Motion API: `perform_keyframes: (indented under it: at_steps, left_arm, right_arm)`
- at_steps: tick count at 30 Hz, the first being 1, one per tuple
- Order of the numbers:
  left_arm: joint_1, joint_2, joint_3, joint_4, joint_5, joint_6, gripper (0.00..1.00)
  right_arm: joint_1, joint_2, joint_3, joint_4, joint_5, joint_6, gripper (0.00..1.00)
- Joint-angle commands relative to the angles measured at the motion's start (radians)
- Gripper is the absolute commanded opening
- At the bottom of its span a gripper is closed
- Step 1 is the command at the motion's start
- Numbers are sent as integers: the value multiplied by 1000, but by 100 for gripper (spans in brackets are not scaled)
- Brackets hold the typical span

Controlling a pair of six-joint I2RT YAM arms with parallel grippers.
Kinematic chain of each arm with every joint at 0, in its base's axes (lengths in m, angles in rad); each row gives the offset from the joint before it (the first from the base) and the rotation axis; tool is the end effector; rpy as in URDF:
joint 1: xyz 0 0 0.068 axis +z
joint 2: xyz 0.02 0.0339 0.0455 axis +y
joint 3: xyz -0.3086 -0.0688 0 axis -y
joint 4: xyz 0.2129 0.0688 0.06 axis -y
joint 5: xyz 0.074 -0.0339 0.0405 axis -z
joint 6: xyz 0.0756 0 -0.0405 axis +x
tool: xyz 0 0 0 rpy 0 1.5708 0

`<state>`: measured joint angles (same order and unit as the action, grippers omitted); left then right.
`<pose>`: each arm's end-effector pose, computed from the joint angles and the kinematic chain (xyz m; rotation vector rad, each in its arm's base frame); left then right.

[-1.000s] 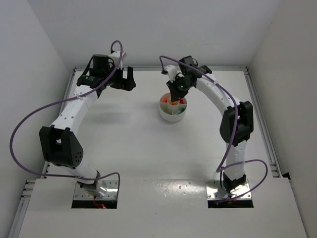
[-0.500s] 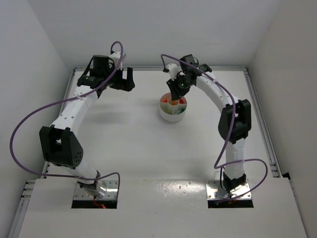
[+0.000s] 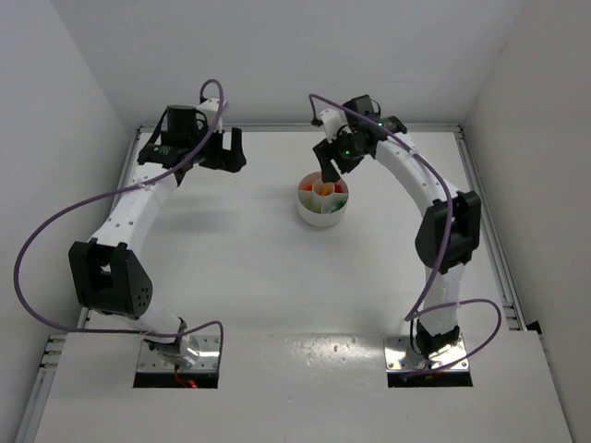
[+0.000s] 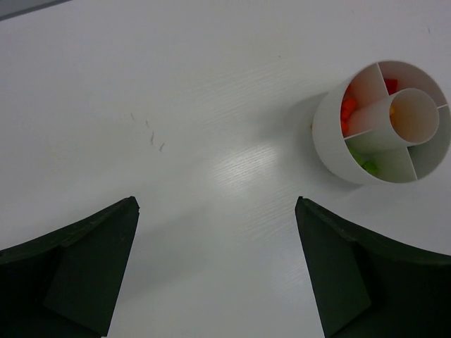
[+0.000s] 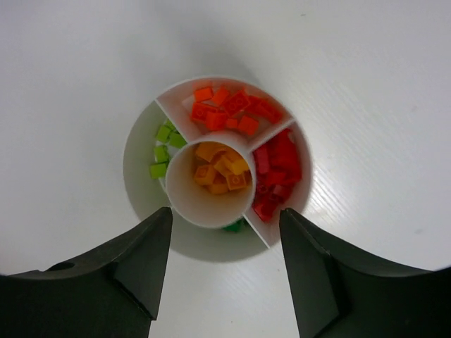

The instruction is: Sort the legos into containers by color

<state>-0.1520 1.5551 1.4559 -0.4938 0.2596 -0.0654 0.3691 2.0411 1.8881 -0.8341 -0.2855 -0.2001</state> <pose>0.3479 -0.0729 0.3785 0.2438 2.1555 -0.4057 0.4215 0.1859 0.2932 -0.8222 2.4181 0.4301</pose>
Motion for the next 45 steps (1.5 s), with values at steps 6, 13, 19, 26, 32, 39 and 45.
perform_keyframes:
  at_steps: [6, 13, 19, 26, 32, 39, 45]
  left_arm:
    - [211, -75, -41, -9, 76, -10, 100]
    - [270, -75, -103, 35, -44, -17, 100]
    - [232, -127, -248, 187, -356, -27, 100]
    - [224, -383, -753, 744, -390, 90, 100]
    - [218, -550, -1156, 1106, -192, 81, 100]
    - [184, -431, -1209, 1294, -220, 15, 100]
    - [163, -334, -1290, 1507, -160, -13, 100]
  right_arm:
    - [-284, -142, 5, 15, 11, 99, 67]
    - [-436, -203, -153, 62, 59, 37, 81]
    - [-527, -338, -447, 301, 237, 122, 99]
    - [-516, -368, -645, 477, 396, 149, 99]
    - [-519, -467, -799, 601, 421, 310, 99]
    - [-519, -630, -1056, 904, 330, 330, 99]
    - [-509, -684, -1243, 1124, 339, 390, 99]
